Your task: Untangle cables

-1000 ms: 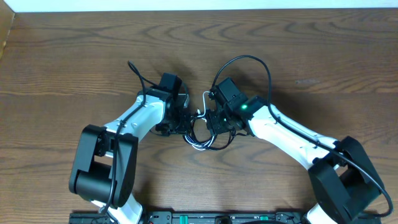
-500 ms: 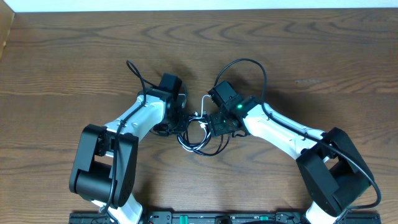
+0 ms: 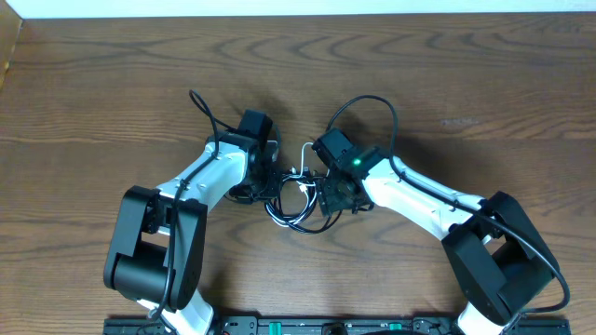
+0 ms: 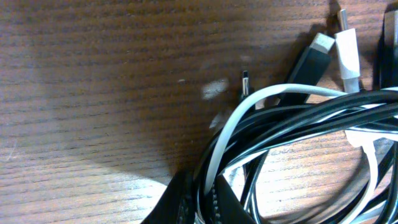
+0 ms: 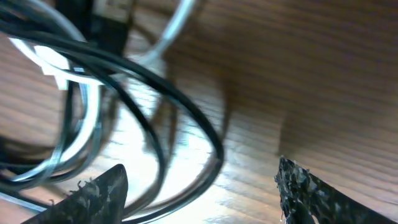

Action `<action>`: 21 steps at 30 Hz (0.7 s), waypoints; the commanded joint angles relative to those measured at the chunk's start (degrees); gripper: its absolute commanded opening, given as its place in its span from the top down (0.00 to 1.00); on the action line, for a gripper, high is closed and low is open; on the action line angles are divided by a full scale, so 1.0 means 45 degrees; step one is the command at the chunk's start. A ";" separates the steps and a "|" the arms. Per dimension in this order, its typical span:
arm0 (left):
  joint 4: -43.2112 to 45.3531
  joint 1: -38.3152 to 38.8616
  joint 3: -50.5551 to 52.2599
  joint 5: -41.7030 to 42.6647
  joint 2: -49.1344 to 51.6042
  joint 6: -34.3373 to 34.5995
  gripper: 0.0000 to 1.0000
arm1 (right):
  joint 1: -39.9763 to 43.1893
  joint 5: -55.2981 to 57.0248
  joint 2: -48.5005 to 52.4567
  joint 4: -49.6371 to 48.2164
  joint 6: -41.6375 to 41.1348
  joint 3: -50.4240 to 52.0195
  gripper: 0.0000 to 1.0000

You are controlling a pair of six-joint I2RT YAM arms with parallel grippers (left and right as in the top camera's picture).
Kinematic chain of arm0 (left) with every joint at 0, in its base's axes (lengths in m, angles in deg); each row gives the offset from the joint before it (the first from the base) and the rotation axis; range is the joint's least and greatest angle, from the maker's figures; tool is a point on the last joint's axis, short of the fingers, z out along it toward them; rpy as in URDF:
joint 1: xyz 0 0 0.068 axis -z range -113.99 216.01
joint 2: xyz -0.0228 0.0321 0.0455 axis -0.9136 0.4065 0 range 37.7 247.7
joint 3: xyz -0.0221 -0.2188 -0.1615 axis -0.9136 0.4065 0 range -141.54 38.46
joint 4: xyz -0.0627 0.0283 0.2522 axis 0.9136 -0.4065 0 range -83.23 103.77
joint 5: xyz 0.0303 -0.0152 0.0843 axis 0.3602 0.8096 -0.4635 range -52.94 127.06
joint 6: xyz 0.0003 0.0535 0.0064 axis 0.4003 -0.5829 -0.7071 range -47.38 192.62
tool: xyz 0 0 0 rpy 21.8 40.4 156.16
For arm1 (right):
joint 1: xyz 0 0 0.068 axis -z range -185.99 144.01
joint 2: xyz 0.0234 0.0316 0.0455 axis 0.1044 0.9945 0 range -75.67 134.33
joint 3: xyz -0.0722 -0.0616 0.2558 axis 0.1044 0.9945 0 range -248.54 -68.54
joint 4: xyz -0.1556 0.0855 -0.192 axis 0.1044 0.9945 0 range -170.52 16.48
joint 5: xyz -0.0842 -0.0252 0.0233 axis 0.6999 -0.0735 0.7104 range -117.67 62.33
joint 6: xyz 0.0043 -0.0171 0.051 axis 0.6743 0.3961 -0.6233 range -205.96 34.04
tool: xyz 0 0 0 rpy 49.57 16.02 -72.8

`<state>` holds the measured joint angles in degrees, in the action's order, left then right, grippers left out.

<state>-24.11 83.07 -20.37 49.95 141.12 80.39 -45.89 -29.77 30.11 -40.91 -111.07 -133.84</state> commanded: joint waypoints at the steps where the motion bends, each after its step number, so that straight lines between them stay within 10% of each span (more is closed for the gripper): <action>1: -0.0155 0.0000 0.0107 -0.1103 0.0165 0.0486 0.92 | -0.0073 0.1234 0.0068 0.0039 -0.0117 0.0612 0.25; 11: -0.0233 0.0000 0.0107 -0.1690 0.0165 0.0884 0.92 | 0.0355 0.5076 0.0068 0.0015 0.1268 0.2210 0.05; 21: -0.0228 0.0000 0.0107 -0.1690 0.0165 0.0884 0.92 | 0.2438 0.5353 0.0068 0.0058 0.1297 0.2336 0.06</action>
<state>-24.79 83.42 -20.39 46.45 141.10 83.58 -38.31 -11.02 27.01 -41.63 -106.69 -126.82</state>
